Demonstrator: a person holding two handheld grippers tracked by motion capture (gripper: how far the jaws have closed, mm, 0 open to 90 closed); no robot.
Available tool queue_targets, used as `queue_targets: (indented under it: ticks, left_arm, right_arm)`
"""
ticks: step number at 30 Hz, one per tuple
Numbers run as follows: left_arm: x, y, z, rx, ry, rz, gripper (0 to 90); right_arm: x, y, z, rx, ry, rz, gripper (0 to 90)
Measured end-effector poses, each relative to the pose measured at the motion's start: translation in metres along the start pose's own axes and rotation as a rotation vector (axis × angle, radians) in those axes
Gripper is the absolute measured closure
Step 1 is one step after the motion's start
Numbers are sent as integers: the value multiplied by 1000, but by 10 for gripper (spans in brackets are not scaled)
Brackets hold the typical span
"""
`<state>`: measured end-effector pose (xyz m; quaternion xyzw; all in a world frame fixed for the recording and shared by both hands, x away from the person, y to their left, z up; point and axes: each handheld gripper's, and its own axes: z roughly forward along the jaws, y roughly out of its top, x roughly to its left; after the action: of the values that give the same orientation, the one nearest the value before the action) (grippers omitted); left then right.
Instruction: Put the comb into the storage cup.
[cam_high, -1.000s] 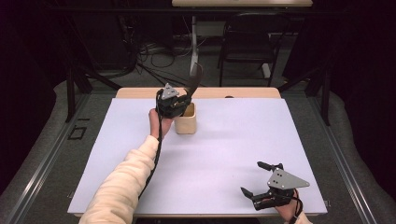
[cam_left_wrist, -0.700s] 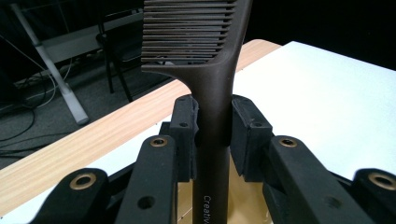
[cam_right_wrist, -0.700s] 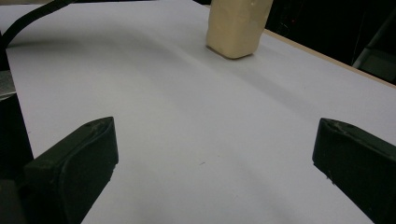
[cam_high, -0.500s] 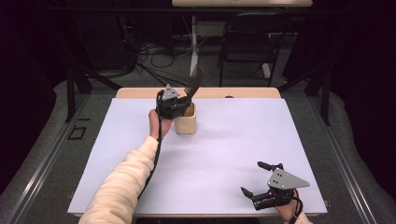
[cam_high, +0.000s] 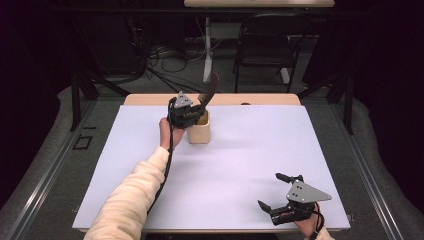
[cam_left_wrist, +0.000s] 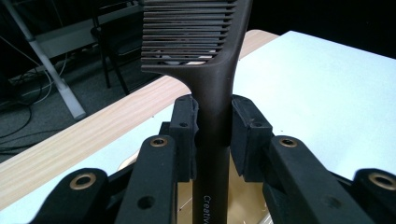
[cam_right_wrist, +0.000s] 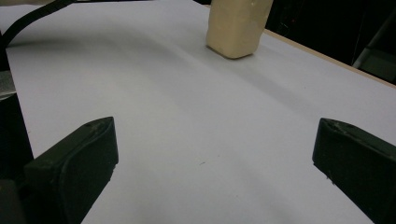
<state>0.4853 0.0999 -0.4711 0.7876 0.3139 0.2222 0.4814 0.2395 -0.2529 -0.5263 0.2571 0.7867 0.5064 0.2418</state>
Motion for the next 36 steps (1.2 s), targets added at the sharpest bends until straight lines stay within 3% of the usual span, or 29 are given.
queue_targets:
  ticks: [36]
  left_arm:
    - [1, -4, 3, 38, -21, -5, 724]
  right_arm:
    - [0, 0, 0, 4, 2, -1, 0]
